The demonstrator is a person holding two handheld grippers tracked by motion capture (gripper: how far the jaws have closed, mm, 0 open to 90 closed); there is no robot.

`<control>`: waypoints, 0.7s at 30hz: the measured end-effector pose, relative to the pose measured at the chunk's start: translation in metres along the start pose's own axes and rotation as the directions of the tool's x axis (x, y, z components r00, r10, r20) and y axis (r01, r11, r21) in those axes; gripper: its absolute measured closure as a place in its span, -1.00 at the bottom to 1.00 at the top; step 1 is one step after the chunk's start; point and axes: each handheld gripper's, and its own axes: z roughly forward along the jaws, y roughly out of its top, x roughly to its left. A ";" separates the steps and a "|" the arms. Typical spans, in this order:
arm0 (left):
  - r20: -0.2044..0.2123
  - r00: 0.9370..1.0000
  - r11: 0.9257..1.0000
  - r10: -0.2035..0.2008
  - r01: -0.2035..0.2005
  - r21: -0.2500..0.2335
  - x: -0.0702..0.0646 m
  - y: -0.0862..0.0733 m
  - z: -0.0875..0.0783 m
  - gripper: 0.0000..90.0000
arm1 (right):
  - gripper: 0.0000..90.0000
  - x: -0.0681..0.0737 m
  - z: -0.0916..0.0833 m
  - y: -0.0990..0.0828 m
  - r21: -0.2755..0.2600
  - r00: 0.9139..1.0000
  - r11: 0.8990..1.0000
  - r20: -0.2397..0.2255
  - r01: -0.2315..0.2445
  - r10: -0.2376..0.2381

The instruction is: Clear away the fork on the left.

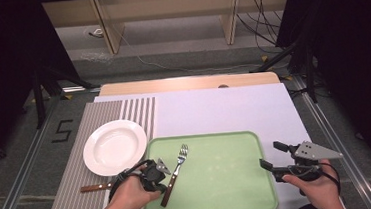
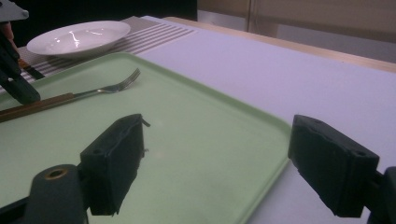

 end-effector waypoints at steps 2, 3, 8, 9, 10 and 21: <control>0.012 1.000 1.000 0.008 -0.008 0.000 -0.004 0.001 0.001 0.99 | -0.57 0.000 0.000 0.000 0.000 1.000 1.000 0.000 0.000 0.000; 0.012 1.000 1.000 0.013 -0.013 0.000 -0.006 0.002 0.001 1.00 | -0.57 0.000 0.000 0.000 0.000 1.000 1.000 0.000 0.000 0.000; 0.033 0.999 0.999 0.034 -0.034 -0.007 -0.013 0.005 0.003 0.99 | -0.57 0.000 0.000 0.000 0.000 1.000 1.000 -0.001 -0.001 0.001; 0.039 0.999 0.999 0.038 -0.037 -0.012 -0.015 0.006 0.004 0.99 | -0.57 0.000 0.000 0.000 0.000 1.000 1.000 -0.001 -0.001 0.001; 0.042 0.998 0.999 0.047 -0.047 -0.014 -0.015 0.006 0.004 0.99 | -0.56 0.000 0.000 0.000 0.001 1.000 1.000 -0.002 -0.001 0.001; 0.073 0.994 0.993 0.077 -0.070 -0.096 -0.016 0.006 0.006 0.90 | -0.56 0.000 0.000 0.000 -0.002 1.000 1.000 -0.001 -0.001 0.001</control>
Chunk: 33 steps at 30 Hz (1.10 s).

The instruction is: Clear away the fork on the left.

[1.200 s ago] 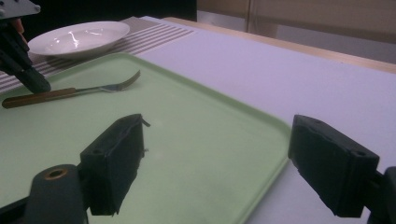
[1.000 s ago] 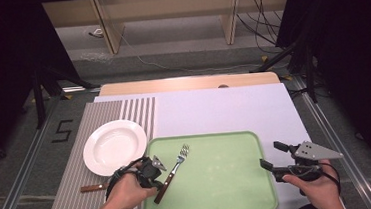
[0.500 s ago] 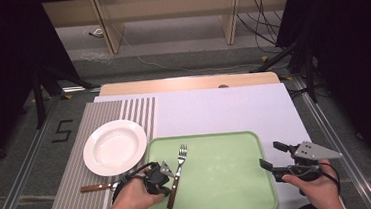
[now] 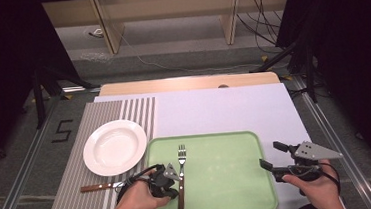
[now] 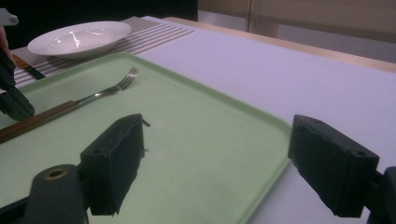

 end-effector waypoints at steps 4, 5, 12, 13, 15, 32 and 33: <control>-0.050 0.998 0.995 0.027 -0.032 -0.099 0.005 -0.003 -0.009 0.80 | -0.56 0.000 0.000 0.000 0.000 1.000 1.000 0.000 0.001 -0.001; -0.064 0.997 0.989 0.048 -0.056 -0.134 0.007 -0.004 -0.011 0.76 | -0.56 0.000 0.000 0.000 0.000 1.000 1.000 0.000 0.002 -0.002; -0.136 0.991 0.945 0.004 -0.048 -0.323 0.031 -0.023 -0.023 0.04 | -0.56 0.000 0.000 0.000 -0.002 1.000 1.000 0.000 0.000 0.000; -0.139 0.990 0.936 -0.019 -0.031 -0.350 0.034 -0.026 -0.024 -0.08 | -0.56 0.000 0.000 0.000 -0.001 1.000 1.000 0.000 0.001 -0.001; -0.161 0.986 0.921 -0.047 -0.019 -0.389 0.039 -0.031 -0.028 -0.36 | -0.56 0.000 0.000 0.000 -0.003 1.000 1.000 0.001 0.001 -0.001; -0.258 0.958 0.891 -0.122 -0.009 -0.454 0.046 -0.046 -0.036 -1.00 | -0.56 -0.001 -0.002 0.000 -0.011 1.000 1.000 0.005 -0.007 0.007; -0.258 0.959 0.892 -0.120 -0.010 -0.453 0.046 -0.046 -0.036 -1.00 | -0.56 -0.001 -0.001 0.000 -0.009 1.000 1.000 0.004 -0.006 0.006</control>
